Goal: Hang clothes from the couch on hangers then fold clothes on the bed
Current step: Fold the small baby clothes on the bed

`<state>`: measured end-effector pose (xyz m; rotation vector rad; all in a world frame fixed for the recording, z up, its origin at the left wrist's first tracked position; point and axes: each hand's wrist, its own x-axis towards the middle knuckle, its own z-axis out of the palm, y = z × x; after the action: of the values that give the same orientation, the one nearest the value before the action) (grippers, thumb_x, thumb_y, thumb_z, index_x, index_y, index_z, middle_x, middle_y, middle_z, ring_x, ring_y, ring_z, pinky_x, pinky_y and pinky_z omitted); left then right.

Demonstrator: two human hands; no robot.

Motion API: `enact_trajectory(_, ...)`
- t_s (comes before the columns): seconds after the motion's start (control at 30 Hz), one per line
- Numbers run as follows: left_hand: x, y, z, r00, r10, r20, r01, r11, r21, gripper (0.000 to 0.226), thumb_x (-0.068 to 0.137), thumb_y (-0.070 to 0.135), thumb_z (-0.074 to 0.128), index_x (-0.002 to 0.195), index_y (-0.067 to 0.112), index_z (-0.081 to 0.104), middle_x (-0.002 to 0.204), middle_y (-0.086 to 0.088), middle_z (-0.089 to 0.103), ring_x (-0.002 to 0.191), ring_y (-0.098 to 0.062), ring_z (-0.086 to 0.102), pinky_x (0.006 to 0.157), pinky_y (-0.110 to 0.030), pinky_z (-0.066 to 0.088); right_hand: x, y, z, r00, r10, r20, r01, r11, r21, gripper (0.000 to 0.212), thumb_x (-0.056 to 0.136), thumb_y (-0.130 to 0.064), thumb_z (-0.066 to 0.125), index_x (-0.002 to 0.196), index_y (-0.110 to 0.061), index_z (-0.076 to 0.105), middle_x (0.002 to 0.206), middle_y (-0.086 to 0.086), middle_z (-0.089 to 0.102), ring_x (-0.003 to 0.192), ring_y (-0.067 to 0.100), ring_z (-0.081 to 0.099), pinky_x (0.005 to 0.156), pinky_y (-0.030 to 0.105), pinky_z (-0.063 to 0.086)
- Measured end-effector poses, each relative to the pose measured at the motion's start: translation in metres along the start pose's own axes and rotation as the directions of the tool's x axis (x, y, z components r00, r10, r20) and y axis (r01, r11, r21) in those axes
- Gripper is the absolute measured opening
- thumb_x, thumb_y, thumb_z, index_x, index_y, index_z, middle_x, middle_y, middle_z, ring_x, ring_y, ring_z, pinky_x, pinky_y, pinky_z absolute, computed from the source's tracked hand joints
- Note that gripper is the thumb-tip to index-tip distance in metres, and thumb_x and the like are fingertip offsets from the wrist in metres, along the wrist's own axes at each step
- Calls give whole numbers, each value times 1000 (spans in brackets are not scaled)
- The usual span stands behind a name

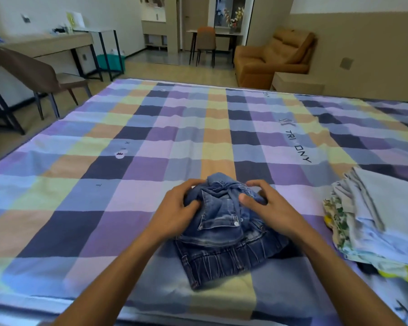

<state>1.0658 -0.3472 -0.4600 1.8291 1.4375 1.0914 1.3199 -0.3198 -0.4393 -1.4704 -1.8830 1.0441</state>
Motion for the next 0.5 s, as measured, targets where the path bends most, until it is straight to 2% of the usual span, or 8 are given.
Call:
enact_trajectory(0.07,1,12,-1,999,50,-4,-50,996,-80,42,89,2,50,118,27,67,112,11,72,105,-6,67,91,-27,53,5,-7,-6,999,-37,29,40,995,-95,49,80,-70,63,117,-39,56,91,-3,63,80,12,62,70,27,47)
enact_trajectory(0.17,2,32,-7,997,74,-18,-76,969,-234,31,91,4,46,108,17,69,108,9,73,104,-6,67,88,-18,48,10,-14,-6,974,-222,-47,212,964,-159,26,88,-42,75,88,-23,57,72,-3,54,64,7,48,61,28,39)
enact_trajectory(0.23,1,41,-9,995,81,-67,-97,951,-295,25,97,7,46,102,14,70,101,7,73,99,-8,67,84,-16,47,11,-15,-5,939,-333,-86,318,936,-151,30,93,-29,67,75,-13,50,67,7,48,62,10,41,60,35,34)
enact_trajectory(0.27,0,44,-9,991,58,-121,-94,944,-316,24,99,10,46,98,15,70,96,6,73,93,-9,68,80,-18,49,10,-17,-6,930,-348,-119,337,936,-106,29,93,-27,62,72,-10,51,66,9,51,62,12,46,60,36,36)
enact_trajectory(0.33,-2,40,-12,950,-70,-305,-54,923,-381,33,103,9,44,81,17,68,76,5,70,72,-9,63,66,-21,49,9,-18,-17,935,-269,-230,292,954,71,23,88,-25,55,77,-9,68,76,8,70,74,19,65,70,40,49)
enact_trajectory(0.4,-8,25,-28,817,-291,-497,-7,858,-514,46,98,3,38,60,24,53,56,6,53,56,-12,44,57,-27,38,7,-16,-40,920,-28,-390,190,904,384,21,81,-21,56,82,-16,77,84,2,77,85,20,69,75,35,53)
enact_trajectory(0.47,-16,6,-50,720,-392,-573,67,861,-504,42,93,8,35,55,24,40,54,5,42,57,-16,32,57,-35,25,1,-12,-69,844,190,-501,157,806,571,18,84,-20,58,75,-19,73,73,-4,73,84,23,64,69,32,50)
enact_trajectory(0.5,-19,5,-56,731,-375,-570,109,889,-445,40,94,10,35,57,23,37,57,1,41,59,-17,31,58,-36,23,-3,-13,-81,815,203,-543,155,826,542,22,89,-21,57,71,-20,71,68,-5,70,80,22,61,66,30,48)
